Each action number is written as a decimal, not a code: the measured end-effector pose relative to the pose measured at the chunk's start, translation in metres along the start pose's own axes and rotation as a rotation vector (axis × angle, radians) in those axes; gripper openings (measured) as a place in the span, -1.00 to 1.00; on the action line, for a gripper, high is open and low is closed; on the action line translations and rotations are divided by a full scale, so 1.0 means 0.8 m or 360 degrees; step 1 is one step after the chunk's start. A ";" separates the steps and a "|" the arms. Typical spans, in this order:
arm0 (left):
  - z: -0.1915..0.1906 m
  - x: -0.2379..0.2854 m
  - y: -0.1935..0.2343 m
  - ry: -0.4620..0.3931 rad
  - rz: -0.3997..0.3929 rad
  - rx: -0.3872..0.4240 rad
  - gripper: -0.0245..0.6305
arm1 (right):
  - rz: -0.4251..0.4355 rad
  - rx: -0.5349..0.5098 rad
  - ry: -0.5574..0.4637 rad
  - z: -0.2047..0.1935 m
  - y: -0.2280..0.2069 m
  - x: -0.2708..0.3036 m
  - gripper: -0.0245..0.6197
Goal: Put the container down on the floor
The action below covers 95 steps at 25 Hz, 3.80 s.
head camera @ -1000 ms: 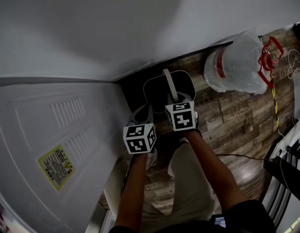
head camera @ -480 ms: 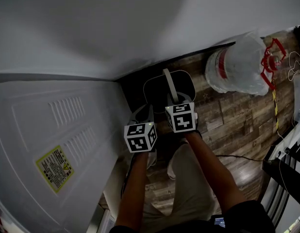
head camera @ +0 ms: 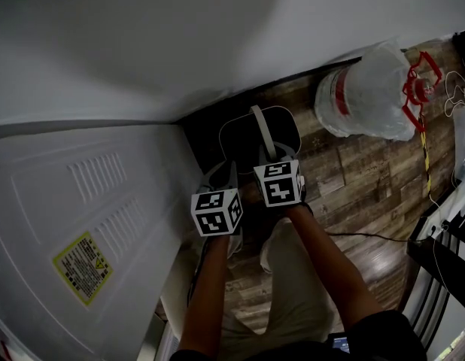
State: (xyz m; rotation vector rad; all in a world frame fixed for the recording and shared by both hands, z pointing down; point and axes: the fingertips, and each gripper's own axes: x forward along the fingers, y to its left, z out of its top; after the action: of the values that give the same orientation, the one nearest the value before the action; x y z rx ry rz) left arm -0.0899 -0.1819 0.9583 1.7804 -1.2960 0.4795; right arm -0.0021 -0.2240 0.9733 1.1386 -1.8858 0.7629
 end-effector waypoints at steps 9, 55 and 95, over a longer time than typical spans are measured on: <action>-0.010 -0.005 -0.016 0.0045 -0.0019 0.0020 -0.87 | 0.0059 0.0082 0.0081 -0.027 0.003 -0.006 -0.82; -0.052 0.053 -0.116 0.0200 -0.0258 0.0332 -0.87 | -0.0091 0.0394 0.0251 -0.135 -0.134 0.030 -0.61; -0.063 0.082 -0.122 0.0315 -0.0341 0.0323 -0.87 | -0.0091 0.0881 0.0211 -0.181 -0.162 0.054 -0.17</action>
State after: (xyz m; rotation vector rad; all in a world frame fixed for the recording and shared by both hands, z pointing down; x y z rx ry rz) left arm 0.0325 -0.1696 0.9934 1.9577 -0.9350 0.6657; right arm 0.1486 -0.1804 1.0957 1.4233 -1.5629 1.3447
